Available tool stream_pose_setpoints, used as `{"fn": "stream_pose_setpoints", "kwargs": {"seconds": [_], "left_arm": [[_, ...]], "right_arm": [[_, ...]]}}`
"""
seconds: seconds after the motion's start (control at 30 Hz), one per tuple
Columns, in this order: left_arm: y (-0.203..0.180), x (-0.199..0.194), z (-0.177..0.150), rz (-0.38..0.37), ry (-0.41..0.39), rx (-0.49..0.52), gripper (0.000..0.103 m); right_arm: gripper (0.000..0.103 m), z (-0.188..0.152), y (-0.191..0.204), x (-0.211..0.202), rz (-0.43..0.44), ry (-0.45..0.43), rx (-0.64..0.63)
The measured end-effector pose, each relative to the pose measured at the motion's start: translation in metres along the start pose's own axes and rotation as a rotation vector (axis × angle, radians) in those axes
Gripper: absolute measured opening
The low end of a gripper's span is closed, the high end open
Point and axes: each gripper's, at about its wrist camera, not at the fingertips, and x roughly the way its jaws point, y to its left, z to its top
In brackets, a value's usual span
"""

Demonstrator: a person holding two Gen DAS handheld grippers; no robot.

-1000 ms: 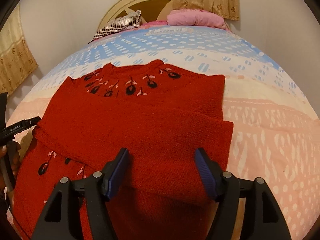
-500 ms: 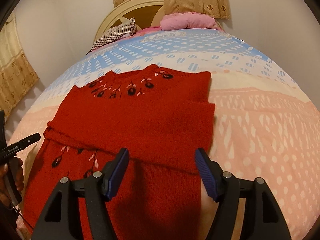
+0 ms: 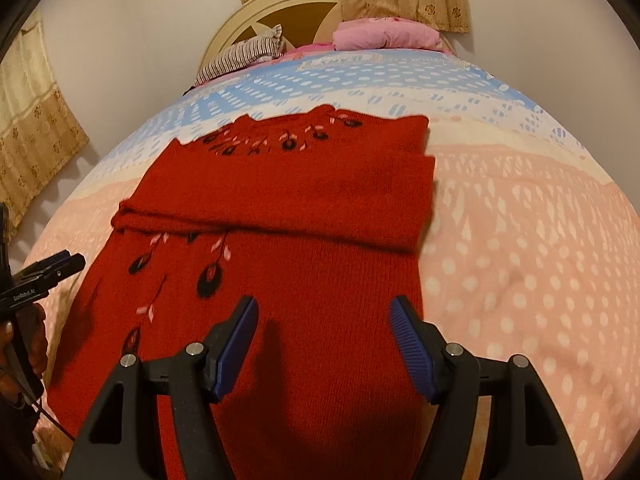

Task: Fold small clothes
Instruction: 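Fold the sweater's collar section down over the body with the right tool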

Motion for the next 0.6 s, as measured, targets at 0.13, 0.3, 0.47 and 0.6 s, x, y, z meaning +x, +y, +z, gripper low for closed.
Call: {"fn": "stream_pose_setpoints", "kwargs": {"seconds": [0.13, 0.3, 0.47, 0.6], "left_arm": [[-0.001, -0.008, -0.007, -0.002, -0.005, 0.004, 0.103], [-0.002, -0.014, -0.019, -0.008, 0.003, 0.004, 0.103], [-0.002, -0.023, -0.032, -0.021, 0.004, -0.003, 0.103], [-0.005, -0.030, -0.042, -0.027, 0.008, 0.008, 0.103]], "right_arm": [[0.069, -0.012, 0.002, -0.009, -0.003, 0.000, -0.013], [0.069, -0.022, 0.005, -0.018, -0.008, 0.003, -0.016], [0.069, -0.035, 0.009, -0.028, -0.010, 0.008, -0.027], [0.069, -0.049, 0.012, -0.039, -0.003, 0.012, -0.036]]}}
